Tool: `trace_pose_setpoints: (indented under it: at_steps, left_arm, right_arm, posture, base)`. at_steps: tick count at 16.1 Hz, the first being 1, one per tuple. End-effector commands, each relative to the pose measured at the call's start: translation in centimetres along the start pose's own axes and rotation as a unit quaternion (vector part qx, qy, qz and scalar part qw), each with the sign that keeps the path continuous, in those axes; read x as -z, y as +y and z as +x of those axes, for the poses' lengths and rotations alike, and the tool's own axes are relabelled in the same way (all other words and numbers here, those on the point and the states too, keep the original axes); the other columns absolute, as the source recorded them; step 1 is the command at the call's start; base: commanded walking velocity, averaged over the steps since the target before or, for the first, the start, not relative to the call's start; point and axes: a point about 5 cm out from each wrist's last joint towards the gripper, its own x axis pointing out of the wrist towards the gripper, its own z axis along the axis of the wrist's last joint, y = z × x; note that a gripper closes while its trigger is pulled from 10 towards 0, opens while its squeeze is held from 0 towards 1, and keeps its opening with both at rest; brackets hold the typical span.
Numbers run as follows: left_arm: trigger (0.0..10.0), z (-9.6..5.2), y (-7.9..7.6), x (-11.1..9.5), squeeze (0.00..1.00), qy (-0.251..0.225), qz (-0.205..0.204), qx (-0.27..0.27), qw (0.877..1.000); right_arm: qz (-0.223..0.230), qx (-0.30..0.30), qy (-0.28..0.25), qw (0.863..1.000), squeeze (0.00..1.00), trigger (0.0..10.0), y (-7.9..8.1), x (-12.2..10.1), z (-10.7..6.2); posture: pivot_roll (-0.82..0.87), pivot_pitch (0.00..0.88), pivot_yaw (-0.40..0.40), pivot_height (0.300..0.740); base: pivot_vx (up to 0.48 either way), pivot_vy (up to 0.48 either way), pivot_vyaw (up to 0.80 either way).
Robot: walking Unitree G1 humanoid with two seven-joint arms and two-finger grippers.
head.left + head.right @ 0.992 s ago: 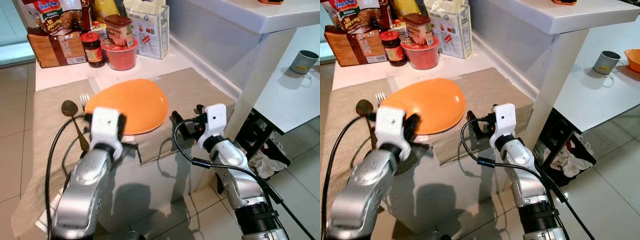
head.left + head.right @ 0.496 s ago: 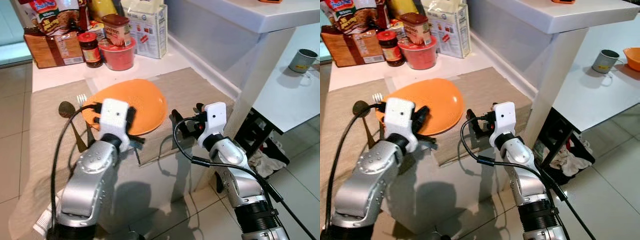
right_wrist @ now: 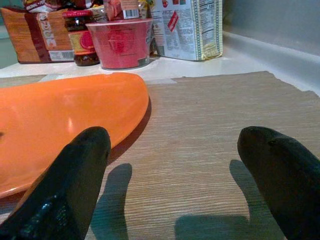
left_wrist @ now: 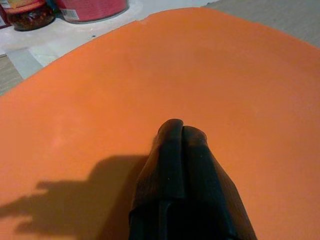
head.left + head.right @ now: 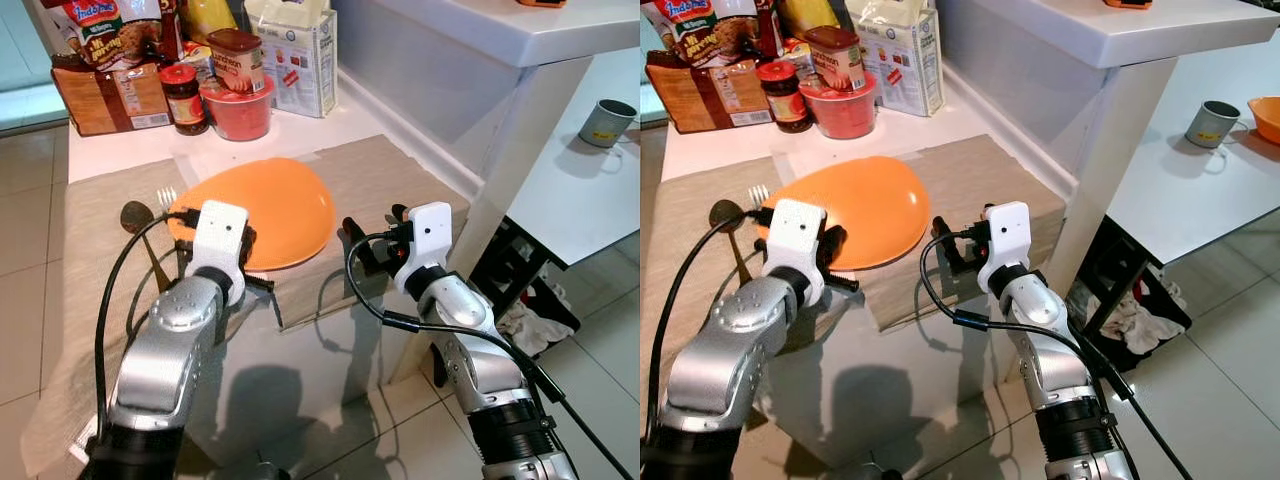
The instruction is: Setting the table
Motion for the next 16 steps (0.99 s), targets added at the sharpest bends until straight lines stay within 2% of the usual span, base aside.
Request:
trace_pose_setpoints:
  at_steps: [1, 4, 6, 8, 9, 11, 13, 15, 16]
  left_arm:
    - [0.0, 0.4, -0.3, -0.1, 0.0, 0.019, 0.011, 0.02, 1.0]
    - [0.0, 0.8, -0.7, -0.6, 0.0, 0.028, 0.024, 0.062, 0.997]
    - [0.0, 1.0, -1.7, -1.6, 0.0, 0.023, 0.035, 0.118, 0.992]
    - [0.0, 1.1, -2.4, -2.1, 0.0, 0.015, 0.042, 0.141, 0.989]
    - [0.0, 1.1, -3.4, -2.7, 0.0, 0.009, 0.045, 0.172, 0.984]
    - [0.0, 1.1, -4.5, -2.9, 0.0, 0.007, 0.048, 0.201, 0.978]
    - [0.0, 1.3, -4.4, -3.4, 0.0, -0.007, 0.047, 0.191, 0.98]
    - [0.0, 1.5, -3.0, -4.3, 0.0, -0.037, 0.043, 0.152, 0.987]
    - [0.0, 1.6, -1.8, -4.5, 0.0, -0.049, 0.059, 0.118, 0.99]
  right_arm:
    - [-0.001, 0.001, 0.004, 1.0, 0.0, 10.0, 0.0, 0.0, 0.2]
    - [0.0, 0.001, 0.005, 1.0, 0.0, 10.0, -0.1, -0.1, 0.3]
    - [0.001, 0.002, 0.005, 1.0, 0.0, 10.0, -0.1, -0.1, 0.3]
    - [0.001, 0.002, 0.006, 1.0, 0.0, 10.0, -0.1, 0.0, 0.3]
    - [0.001, 0.002, 0.007, 1.0, 0.0, 10.0, -0.1, 0.1, 0.2]
    - [0.0, 0.004, 0.009, 1.0, 0.0, 10.0, -0.2, 0.1, 0.2]
    - [-0.001, 0.004, 0.008, 1.0, 0.0, 10.0, -0.2, 0.1, 0.2]
    - [-0.001, 0.005, 0.008, 1.0, 0.0, 10.0, -0.3, 0.1, 0.1]
    - [-0.001, 0.006, 0.007, 1.0, 0.0, 10.0, -0.3, 0.0, 0.1]
  posture:
    - [0.05, 0.0, 0.02, 0.74]
    - [0.05, 0.0, 0.025, 0.74]
    - [0.05, 0.0, 0.027, 0.74]
    - [0.05, 0.0, 0.029, 0.74]
    - [0.05, 0.0, 0.03, 0.74]
    - [0.04, 0.0, 0.03, 0.74]
    - [0.04, 0.0, 0.032, 0.74]
    - [0.04, 0.0, 0.03, 0.74]
    - [0.04, 0.0, 0.028, 0.74]
  base:
    - [0.0, 0.0, 0.0]
    - [0.0, 0.0, 0.0]
    - [0.0, 0.0, 0.0]
    - [0.0, 0.0, 0.0]
    - [0.0, 0.0, 0.0]
    - [0.0, 0.0, 0.0]
    - [0.0, 0.0, 0.0]
    - [0.0, 0.0, 0.0]
    - [0.0, 0.0, 0.0]
